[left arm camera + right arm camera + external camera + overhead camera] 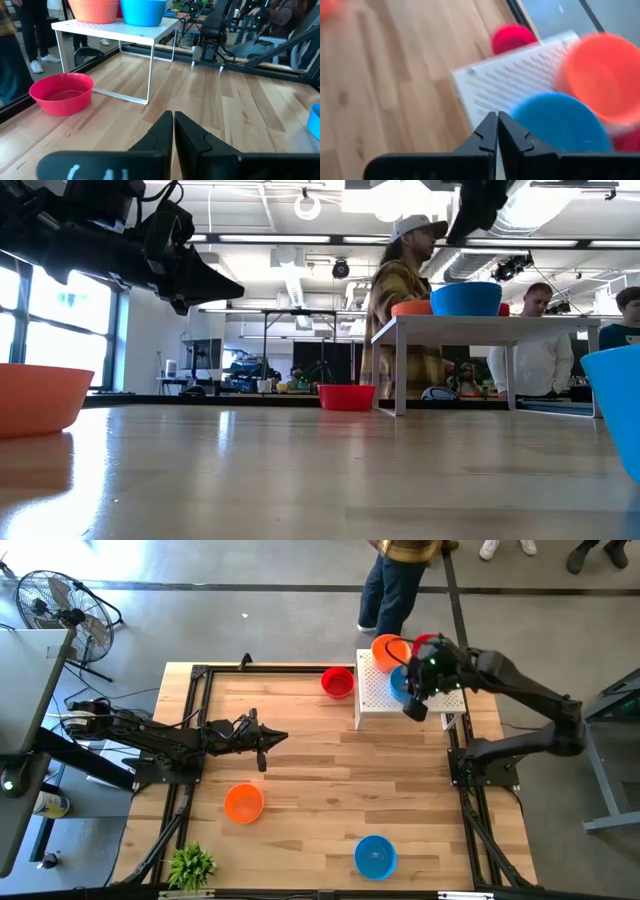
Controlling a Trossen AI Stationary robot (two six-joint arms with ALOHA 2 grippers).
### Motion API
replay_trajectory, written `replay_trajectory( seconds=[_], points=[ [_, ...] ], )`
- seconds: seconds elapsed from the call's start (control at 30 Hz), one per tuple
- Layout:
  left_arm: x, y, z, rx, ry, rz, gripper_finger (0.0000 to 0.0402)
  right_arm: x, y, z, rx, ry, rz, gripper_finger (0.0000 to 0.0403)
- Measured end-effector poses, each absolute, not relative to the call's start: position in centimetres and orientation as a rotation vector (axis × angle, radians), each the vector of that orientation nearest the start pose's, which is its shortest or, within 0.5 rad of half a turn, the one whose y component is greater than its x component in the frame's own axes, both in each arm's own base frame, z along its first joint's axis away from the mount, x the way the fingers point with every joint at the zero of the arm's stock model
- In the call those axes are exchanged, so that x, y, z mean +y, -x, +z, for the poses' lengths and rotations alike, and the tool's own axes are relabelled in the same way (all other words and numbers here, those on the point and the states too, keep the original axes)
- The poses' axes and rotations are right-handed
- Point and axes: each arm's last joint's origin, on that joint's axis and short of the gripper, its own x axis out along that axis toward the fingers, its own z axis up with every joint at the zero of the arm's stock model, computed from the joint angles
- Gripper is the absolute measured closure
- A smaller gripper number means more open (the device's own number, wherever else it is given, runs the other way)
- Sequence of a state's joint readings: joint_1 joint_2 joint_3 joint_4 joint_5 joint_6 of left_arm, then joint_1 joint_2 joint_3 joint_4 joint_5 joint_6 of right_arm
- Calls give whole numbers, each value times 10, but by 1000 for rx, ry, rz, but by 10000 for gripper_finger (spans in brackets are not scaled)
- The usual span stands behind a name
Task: Pick & Place Mini bowls
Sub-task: Stack the orange bowl on the stacked orange bowls on the shelf
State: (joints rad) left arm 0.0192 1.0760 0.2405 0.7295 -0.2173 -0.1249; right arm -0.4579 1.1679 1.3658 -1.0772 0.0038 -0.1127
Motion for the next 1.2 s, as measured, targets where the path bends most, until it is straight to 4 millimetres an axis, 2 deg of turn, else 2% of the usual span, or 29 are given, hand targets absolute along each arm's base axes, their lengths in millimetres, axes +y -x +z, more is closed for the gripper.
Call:
replay_trajectory(
  seconds=[0.13, 0.3, 0.4, 0.63, 0.87, 1.0, 1.2],
  points=[
    [10, -199, 184, 93, 114, 239, 386, -74, -183, 358, 726, -64, -283, 401],
    [7, -199, 181, 138, 82, 124, 386, -50, -185, 332, 547, -29, -191, 401],
    [6, -200, 179, 169, 76, 119, 386, -34, -187, 320, 466, -1, -146, 401],
    [4, -208, 184, 335, 68, 111, 386, -6, -194, 290, 403, 52, -75, 401],
    [-11, -212, 194, 524, 42, 42, 381, 11, -196, 271, 353, 66, -37, 401],
    [-23, -208, 200, 711, 38, -23, 358, 15, -196, 264, 351, 73, -33, 402],
    [-40, -198, 214, 956, 108, -105, 294, 19, -195, 260, 358, 80, -25, 402]
  ],
)
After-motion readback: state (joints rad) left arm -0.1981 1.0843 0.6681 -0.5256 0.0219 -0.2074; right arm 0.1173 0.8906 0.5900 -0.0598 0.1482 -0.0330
